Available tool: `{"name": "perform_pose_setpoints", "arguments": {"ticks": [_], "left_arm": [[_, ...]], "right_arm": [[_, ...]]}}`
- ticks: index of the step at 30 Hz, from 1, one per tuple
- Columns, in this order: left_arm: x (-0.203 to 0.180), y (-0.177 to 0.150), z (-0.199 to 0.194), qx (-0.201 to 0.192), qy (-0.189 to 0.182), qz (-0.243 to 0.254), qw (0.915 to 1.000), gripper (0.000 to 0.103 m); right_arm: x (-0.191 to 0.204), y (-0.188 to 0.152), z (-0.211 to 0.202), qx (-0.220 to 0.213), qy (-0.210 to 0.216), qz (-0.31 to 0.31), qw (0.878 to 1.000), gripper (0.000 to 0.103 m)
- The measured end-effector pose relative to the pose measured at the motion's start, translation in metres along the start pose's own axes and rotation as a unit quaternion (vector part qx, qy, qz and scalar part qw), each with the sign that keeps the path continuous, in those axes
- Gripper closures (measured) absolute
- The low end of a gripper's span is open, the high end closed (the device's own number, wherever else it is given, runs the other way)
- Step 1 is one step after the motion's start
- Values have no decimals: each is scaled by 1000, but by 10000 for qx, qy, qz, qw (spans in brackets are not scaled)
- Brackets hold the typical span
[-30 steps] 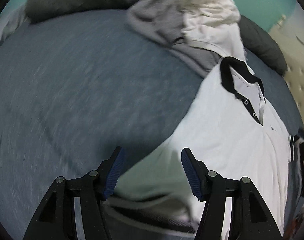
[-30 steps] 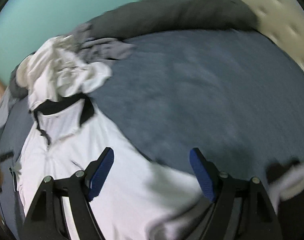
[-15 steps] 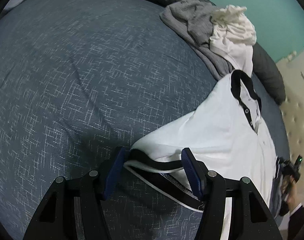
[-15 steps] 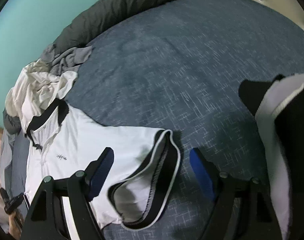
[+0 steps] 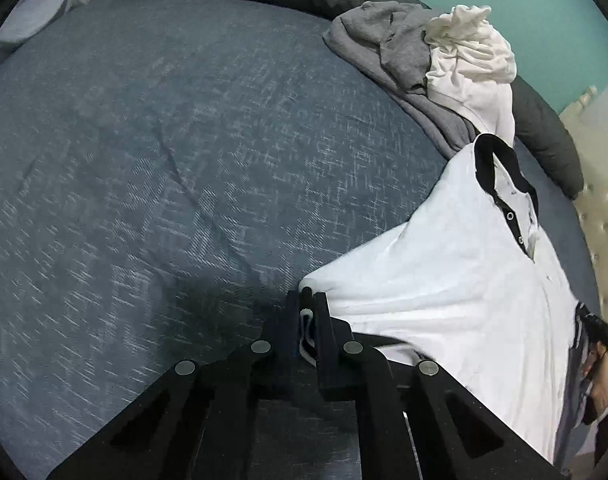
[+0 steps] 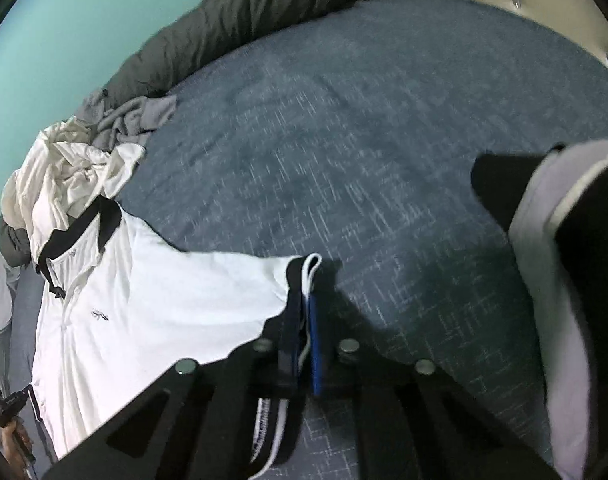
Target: Fold clothes
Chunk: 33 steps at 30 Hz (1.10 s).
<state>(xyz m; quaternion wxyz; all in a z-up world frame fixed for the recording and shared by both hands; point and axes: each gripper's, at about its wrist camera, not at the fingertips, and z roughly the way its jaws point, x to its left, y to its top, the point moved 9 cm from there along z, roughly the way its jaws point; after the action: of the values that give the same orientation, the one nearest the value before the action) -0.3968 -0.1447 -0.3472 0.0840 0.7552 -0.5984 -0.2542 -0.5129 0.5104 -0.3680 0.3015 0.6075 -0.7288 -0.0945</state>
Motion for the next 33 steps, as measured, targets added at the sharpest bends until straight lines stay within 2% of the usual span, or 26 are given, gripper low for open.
{"name": "perform_pose_setpoints", "arguments": {"ticks": [6,10,14,16,17,20,21,23,24,25,29,33], "left_arm": [[26,28,-3,-57,392,18,9992,97],[34,34,4,-23,488,13,9988,97],[33,33,16,48,388,-124,9992,95],[29,29,18,79,353,-99,9993,94],[28,28,17,58,375,-44,9993,85],[33,29,-2,-195,484,-14,9986,72],[35,28,-10,-274,472,-71,9985,70],[35,20,-26,-352,337,-225,9986,62],[32,14,-33,-374,229,-251,9987,62],[27,7,-40,-388,84,-238,9989,62],[-17,-27,-49,-208,-405,-90,9989,60],[-55,-49,-39,16,-656,-45,9978,55]], "right_arm": [[-13,13,-12,-220,-142,189,9995,101],[-26,20,-15,-284,-291,366,9985,101],[-28,17,-3,-104,-295,452,9985,101],[-25,10,7,135,-94,525,9985,100],[-25,7,10,210,-214,465,9985,99],[-23,2,3,155,-314,371,9987,92],[-21,1,-2,134,-272,360,9989,81],[-17,-1,-12,93,-162,333,9993,71],[-15,-2,-20,42,-155,281,9995,65],[-12,-3,-27,-15,-155,222,9996,64],[14,-19,-54,-60,568,230,9981,64],[42,-38,-56,212,744,-137,9969,64]]}}
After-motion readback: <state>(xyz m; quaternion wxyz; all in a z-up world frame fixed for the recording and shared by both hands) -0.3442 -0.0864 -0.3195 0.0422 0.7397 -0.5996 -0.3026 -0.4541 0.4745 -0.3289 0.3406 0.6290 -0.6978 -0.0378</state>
